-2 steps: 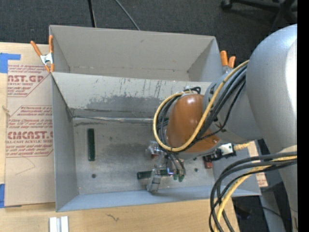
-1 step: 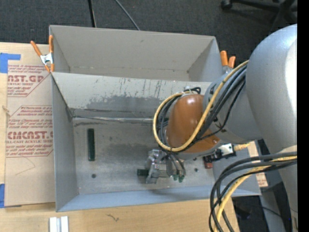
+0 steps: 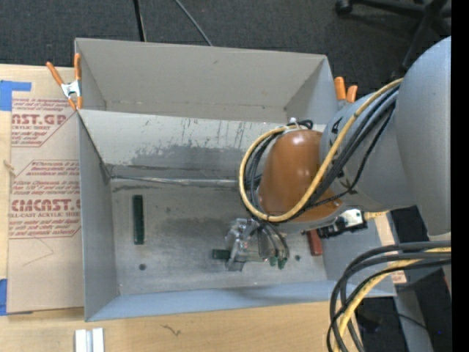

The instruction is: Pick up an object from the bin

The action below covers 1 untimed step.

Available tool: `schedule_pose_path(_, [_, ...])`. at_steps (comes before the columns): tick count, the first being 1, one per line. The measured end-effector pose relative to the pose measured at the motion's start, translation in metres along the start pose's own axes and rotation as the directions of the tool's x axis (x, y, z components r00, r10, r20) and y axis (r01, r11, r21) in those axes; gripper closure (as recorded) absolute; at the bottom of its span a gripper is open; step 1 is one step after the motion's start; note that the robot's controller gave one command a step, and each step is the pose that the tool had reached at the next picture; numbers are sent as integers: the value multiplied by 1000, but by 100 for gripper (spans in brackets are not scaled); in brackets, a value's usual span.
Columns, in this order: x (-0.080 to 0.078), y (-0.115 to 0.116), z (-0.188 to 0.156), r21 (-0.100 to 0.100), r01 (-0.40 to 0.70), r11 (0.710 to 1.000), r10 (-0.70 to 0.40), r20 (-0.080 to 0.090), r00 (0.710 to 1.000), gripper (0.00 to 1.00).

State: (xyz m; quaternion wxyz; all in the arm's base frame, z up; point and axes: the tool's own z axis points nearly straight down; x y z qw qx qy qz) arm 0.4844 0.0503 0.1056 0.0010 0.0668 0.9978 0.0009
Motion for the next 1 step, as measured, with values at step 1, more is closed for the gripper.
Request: schedule_pose_path(1, [-1, 1, -40, 0, 0, 1000, 0, 2, 1000, 100])
